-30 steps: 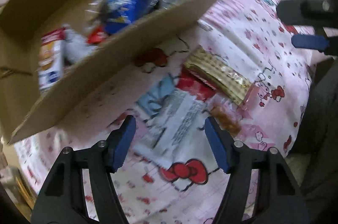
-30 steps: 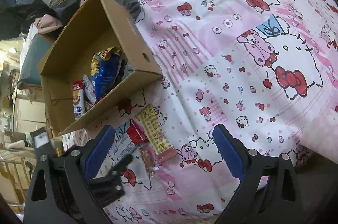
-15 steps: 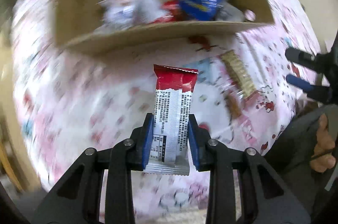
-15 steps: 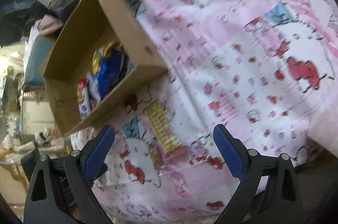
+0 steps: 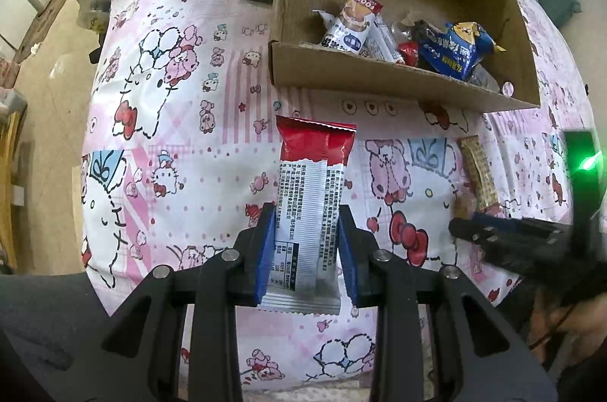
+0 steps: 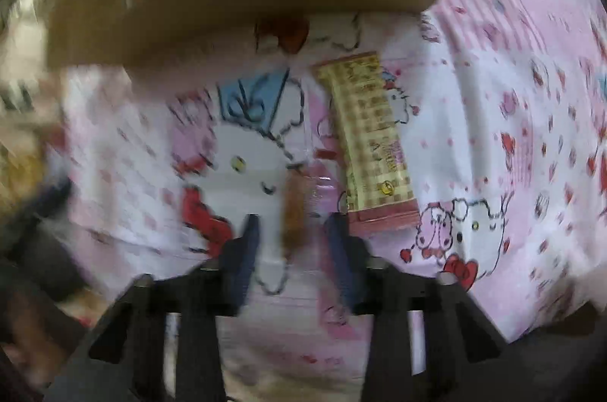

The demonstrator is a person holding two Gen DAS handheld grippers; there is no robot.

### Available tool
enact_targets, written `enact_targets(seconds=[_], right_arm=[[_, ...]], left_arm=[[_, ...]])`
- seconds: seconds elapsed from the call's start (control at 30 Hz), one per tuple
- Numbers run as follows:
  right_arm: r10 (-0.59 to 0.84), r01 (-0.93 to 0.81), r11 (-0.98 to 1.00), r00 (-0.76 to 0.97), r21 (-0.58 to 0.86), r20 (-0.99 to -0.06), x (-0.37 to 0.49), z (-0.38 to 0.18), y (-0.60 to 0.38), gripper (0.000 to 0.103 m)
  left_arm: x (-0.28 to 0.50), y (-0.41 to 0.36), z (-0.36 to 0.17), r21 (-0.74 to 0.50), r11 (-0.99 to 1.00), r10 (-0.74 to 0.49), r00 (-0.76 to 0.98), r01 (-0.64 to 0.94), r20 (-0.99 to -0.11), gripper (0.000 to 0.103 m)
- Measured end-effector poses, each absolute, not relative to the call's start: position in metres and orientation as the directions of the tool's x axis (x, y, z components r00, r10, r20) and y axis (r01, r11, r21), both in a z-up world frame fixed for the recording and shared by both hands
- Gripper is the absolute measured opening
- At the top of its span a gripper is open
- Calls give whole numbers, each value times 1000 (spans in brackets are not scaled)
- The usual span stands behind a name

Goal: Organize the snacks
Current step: 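Grasp the white-and-red bar with the left gripper while the right gripper grasps the clear snack bag, then carry both snacks into the box and open both grippers to release them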

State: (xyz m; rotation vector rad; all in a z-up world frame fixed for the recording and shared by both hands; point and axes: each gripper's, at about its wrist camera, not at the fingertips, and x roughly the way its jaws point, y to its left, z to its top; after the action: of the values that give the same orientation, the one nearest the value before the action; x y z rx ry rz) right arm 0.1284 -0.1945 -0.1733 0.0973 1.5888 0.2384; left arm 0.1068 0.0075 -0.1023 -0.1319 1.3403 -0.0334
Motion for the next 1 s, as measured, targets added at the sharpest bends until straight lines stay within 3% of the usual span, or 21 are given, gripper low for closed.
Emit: enact_targets(seconds=[0.07,0.37,0.57,1.0], right_arm=[[174,-164,972,1,171,-985,124,-168,-182,17],[397,-202,906,102,371,-912,111,-124,-173,17],[565,-164,824,310,542,-765,120,-70,-203,17],[605,-193,782,461,593,-649,152,-25,-229,17]], left_arm=[[108,7,-100,-106,993,-89,248,-57,-965,27],[109,7,-91,-84,994,-60,303,-68,-951,27],[102,13,-55,-57,994,-9,460,-89,-888,27],[133,11,-2,-107,993,-56,595,-50,-802,27]])
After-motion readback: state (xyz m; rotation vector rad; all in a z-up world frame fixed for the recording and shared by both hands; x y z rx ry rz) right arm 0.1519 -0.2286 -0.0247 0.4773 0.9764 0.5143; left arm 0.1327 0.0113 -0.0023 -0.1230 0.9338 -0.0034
